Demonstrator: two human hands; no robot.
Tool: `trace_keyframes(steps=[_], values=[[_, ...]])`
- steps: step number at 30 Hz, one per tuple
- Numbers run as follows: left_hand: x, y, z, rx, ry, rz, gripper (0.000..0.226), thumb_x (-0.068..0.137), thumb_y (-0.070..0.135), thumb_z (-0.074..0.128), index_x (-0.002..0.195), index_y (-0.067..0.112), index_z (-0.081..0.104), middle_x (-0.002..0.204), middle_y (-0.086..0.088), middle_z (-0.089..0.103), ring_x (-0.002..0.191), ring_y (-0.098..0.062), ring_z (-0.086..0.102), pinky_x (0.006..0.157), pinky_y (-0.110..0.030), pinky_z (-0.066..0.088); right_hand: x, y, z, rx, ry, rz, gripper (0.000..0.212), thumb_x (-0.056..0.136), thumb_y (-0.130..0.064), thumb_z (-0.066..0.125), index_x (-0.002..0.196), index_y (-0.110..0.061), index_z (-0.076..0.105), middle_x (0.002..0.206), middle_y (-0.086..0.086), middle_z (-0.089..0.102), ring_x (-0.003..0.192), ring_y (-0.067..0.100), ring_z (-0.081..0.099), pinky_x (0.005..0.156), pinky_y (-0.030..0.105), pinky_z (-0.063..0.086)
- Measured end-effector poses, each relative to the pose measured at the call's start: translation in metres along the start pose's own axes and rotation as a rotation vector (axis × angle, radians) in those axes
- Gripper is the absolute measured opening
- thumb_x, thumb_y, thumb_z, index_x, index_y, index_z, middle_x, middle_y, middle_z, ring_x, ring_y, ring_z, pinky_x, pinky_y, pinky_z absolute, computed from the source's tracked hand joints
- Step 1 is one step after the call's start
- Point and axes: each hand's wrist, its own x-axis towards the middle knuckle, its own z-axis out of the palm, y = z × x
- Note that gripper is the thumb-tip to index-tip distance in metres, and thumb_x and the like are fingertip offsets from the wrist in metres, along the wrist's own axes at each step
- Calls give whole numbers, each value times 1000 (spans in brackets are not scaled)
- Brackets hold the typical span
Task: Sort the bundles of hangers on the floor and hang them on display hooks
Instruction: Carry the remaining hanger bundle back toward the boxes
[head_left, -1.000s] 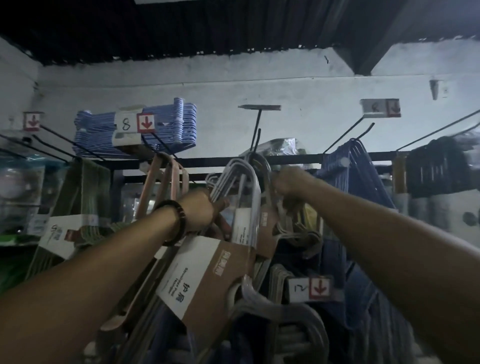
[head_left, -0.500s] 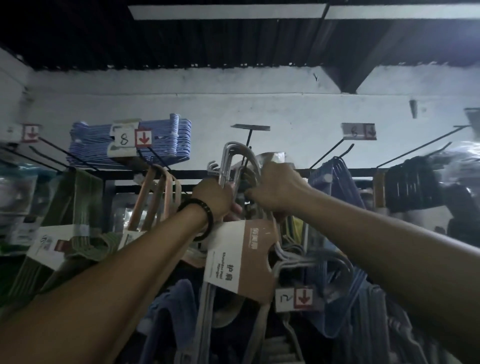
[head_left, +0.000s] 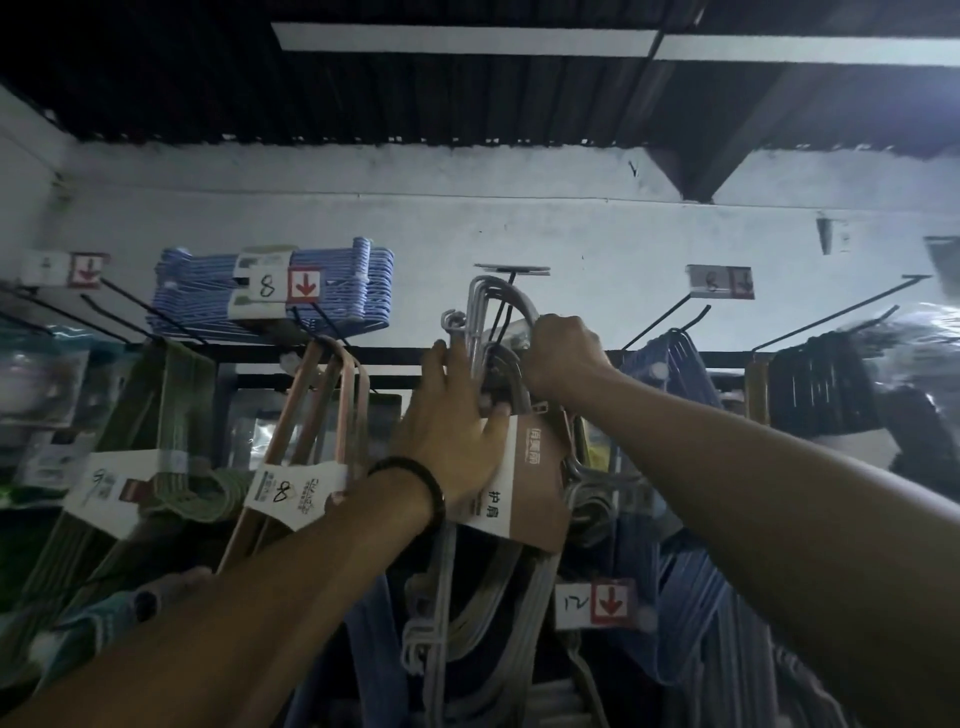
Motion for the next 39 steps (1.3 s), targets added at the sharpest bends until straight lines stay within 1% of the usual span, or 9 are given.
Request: trace_keyframes(steps=[4, 9, 16, 21, 27, 30, 33, 36, 39], values=[[-20, -18, 19, 92, -177, 86, 92, 94, 58, 55, 162, 36, -2, 169, 13, -5, 152, -32, 29, 113, -55, 44, 4, 14, 25, 49, 9, 63, 22, 100, -15, 60, 114, 1, 66, 98, 15, 66, 73, 22, 56, 61, 27, 47], [-23, -30, 37, 417, -242, 63, 89, 94, 52, 55, 162, 28, 3, 171, 6, 0, 150, -32, 29, 107, -53, 48, 24, 18, 53, 19, -59, 72, 26, 98, -8, 62, 120, 4, 62, 108, 19, 62, 94, 31, 67, 75, 35, 58], [-25, -57, 80, 601, -348, 14, 95, 96, 43, 50, 163, 17, -13, 171, -3, -19, 159, -35, -8, 124, -60, 16, 38, 36, 105, -84, -164, 106, 31, 98, -15, 61, 125, 0, 59, 120, 18, 65, 107, 35, 68, 86, 48, 54], [-20, -65, 93, 632, -322, -17, 104, 91, 49, 55, 164, 14, -12, 171, -7, -18, 159, -32, -11, 126, -58, 13, 54, 48, 125, 38, -171, 103, 26, 99, -28, 58, 99, -2, 60, 86, 12, 64, 76, 32, 70, 76, 49, 61], [-20, -49, 79, 742, -367, -15, 98, 96, 42, 54, 164, 17, -12, 172, -5, -17, 158, -29, -18, 129, -56, 2, 29, 57, 114, 73, -119, 46, 73, 100, -59, 46, 143, -1, 37, 112, 16, 69, 96, 37, 69, 75, 42, 51], [-31, -32, 42, 713, -275, 48, 87, 92, 40, 57, 163, 22, 11, 171, -7, 9, 159, -33, 4, 128, -53, 12, -7, 45, 79, 74, -41, -40, 61, 99, -50, 50, 140, -10, 30, 112, 15, 67, 98, 38, 68, 72, 42, 49], [-69, -22, -12, 615, -105, 76, 55, 84, 44, 54, 137, 31, 49, 139, 1, 52, 131, -25, 47, 110, -44, 43, -51, 17, 46, 178, 38, -191, 55, 95, -46, 51, 135, -13, 36, 117, 14, 63, 102, 39, 67, 77, 47, 58], [-127, -17, -72, 564, -130, -25, 30, 83, 44, 50, 111, 37, 59, 116, 6, 56, 108, -25, 56, 87, -42, 52, -97, -23, 24, 339, -8, -348, 37, 94, -39, 54, 120, -13, 49, 114, 16, 65, 102, 41, 66, 80, 45, 57], [-204, -18, -142, 541, -211, -161, 19, 84, 38, 56, 101, 34, 64, 111, 6, 57, 94, -24, 61, 80, -38, 55, -163, -81, 15, 474, -131, -469, 40, 97, -38, 58, 129, -15, 50, 111, 12, 65, 98, 36, 65, 78, 39, 53]])
